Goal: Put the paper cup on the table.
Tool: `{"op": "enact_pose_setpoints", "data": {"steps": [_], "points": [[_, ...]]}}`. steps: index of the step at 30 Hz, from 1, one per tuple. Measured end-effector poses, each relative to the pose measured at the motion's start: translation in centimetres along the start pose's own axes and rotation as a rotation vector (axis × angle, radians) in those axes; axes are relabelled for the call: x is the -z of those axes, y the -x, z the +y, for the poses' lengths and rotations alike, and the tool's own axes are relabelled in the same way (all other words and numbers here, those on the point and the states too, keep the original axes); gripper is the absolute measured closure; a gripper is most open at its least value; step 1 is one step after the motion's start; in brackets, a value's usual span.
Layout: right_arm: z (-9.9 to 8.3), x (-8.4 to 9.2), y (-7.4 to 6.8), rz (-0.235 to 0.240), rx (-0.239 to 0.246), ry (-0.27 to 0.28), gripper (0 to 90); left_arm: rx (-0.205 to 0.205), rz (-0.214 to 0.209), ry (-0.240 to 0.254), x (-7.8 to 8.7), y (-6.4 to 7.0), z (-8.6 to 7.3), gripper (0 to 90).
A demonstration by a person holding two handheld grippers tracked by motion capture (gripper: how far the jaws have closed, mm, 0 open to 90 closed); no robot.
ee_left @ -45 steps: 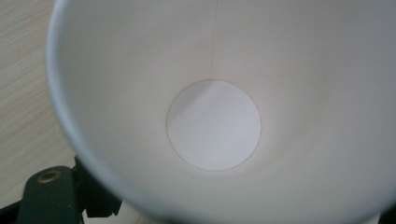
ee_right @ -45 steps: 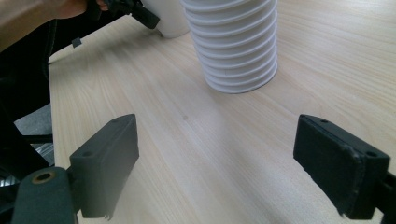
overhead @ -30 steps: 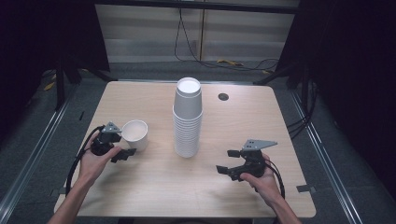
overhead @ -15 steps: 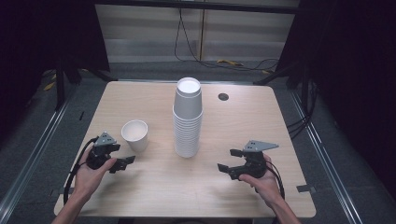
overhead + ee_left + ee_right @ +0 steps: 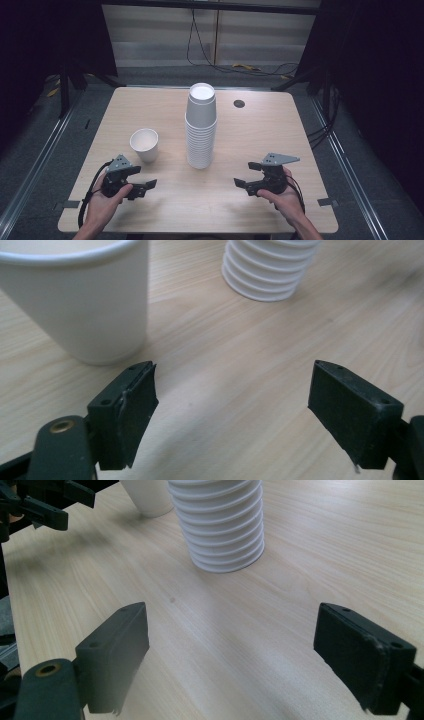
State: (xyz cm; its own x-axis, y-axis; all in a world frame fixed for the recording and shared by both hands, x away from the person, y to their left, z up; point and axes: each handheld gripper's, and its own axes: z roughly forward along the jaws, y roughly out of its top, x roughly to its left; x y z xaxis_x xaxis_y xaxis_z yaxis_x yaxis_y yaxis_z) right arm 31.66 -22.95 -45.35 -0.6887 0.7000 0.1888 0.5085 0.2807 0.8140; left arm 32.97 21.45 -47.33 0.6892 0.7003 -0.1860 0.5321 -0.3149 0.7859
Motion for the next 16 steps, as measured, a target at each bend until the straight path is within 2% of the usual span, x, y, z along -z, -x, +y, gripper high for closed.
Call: {"op": "enact_pose_setpoints", "data": {"steps": [2, 4, 6, 8, 10, 12, 13, 15, 16], "points": [[-0.1, -0.1, -0.1, -0.004, 0.004, 0.0, 14.5, 0.005, 0.001, 0.002, -0.1, 0.3, -0.1, 18.8], [-0.1, -0.3, -0.3, -0.027, 0.001, 0.004, 14.8, 0.007, -0.001, 0.017, -0.3, 0.8, -0.2, 18.7], [-0.2, -0.4, -0.5, -0.055, -0.002, 0.017, 15.3, -0.016, 0.015, 0.011, -0.8, 1.5, -0.3, 18.7], [-0.5, -0.7, -0.6, -0.058, -0.009, 0.026, 15.1, -0.055, 0.007, -0.006, -1.2, 2.0, -0.3, 18.7], [-0.8, -1.0, -0.7, -0.059, -0.014, 0.02, 14.9, -0.056, -0.012, -0.006, -1.6, 2.3, -0.4, 18.7], [-1.0, -1.0, -0.9, -0.065, -0.014, 0.023, 14.7, -0.071, 0.002, -0.002, -1.8, 2.6, -0.5, 18.7], [-1.1, -1.0, -0.9, -0.066, -0.017, 0.024, 14.6, -0.07, 0.002, -0.008, -2.0, 2.5, -0.6, 18.7], [-1.2, -1.0, -0.9, -0.072, -0.027, 0.028, 14.5, -0.037, -0.005, -0.003, -2.2, 2.4, -0.9, 18.7], [-1.3, -1.0, -0.8, -0.079, -0.022, 0.025, 14.5, -0.039, -0.008, -0.004, -2.3, 2.4, -1.0, 18.7]]}}
